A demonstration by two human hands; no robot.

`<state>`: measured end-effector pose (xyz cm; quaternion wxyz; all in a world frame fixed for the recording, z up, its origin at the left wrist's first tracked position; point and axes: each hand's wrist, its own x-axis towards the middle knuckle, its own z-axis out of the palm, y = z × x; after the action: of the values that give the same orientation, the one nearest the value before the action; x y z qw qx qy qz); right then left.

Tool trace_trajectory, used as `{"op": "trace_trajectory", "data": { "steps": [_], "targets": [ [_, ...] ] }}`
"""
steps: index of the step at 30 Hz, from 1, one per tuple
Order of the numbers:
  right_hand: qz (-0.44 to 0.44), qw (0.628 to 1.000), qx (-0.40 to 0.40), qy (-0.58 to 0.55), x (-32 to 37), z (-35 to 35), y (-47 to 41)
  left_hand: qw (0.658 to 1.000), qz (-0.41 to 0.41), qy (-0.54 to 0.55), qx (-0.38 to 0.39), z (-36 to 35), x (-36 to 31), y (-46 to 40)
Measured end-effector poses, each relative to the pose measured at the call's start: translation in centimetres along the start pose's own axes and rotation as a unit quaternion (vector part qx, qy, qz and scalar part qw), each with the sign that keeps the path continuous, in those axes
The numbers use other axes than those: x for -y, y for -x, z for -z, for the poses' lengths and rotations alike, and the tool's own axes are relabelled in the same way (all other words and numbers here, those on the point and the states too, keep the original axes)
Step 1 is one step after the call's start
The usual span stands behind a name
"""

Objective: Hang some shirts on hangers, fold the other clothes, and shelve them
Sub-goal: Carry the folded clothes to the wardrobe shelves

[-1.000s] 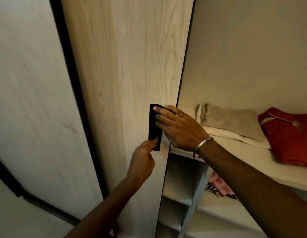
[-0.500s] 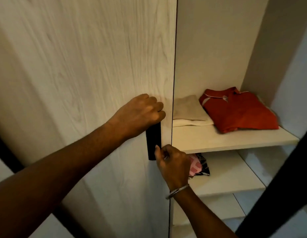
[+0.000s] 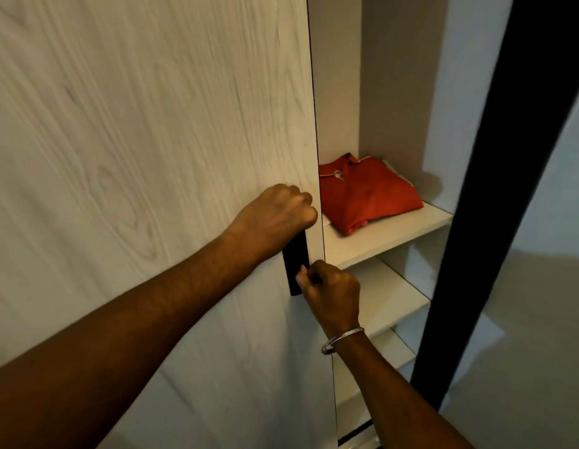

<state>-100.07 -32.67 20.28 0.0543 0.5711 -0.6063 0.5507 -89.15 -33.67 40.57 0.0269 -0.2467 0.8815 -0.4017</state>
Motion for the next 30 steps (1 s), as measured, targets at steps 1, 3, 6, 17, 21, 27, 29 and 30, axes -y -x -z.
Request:
{"op": "trace_trajectory", "data": {
  "steps": [1, 3, 6, 17, 21, 27, 29, 30],
  "targets": [
    [-0.018, 1.000, -0.004, 0.003, -0.7, 0.6, -0.4, 1.000, 0.000, -0.003, 0.003, 0.0, -0.4, -1.3],
    [-0.057, 0.998, -0.005, -0.003, -1.6, 1.8, -1.3, 1.000, -0.006, -0.006, 0.012, 0.4, -0.9, -3.3],
    [-0.108, 0.994, -0.006, 0.003, -3.5, 3.5, -2.9, 1.000, -0.022, -0.011, -0.010, 0.7, -1.8, -6.8],
    [-0.239, 0.966, -0.052, 0.078, -11.1, 7.4, -8.8, 0.997, -0.046, 0.002, -0.058, 1.8, -4.7, -19.6],
    [-0.245, 0.965, -0.046, 0.079, -13.2, 8.4, -10.4, 0.997, -0.043, 0.035, -0.057, 2.1, -5.6, -23.2],
    [-0.207, 0.973, -0.065, 0.075, -13.9, 7.9, -10.0, 0.996, -0.079, 0.009, -0.040, 1.5, -5.3, -24.2],
    [-0.211, 0.971, -0.086, 0.074, -13.8, 7.5, -9.7, 0.994, -0.106, -0.012, -0.036, 1.2, -5.4, -24.4],
    [-0.214, 0.969, -0.096, 0.073, -13.7, 7.4, -9.6, 0.992, -0.119, -0.021, -0.035, 1.3, -5.4, -24.6]
  ]
}}
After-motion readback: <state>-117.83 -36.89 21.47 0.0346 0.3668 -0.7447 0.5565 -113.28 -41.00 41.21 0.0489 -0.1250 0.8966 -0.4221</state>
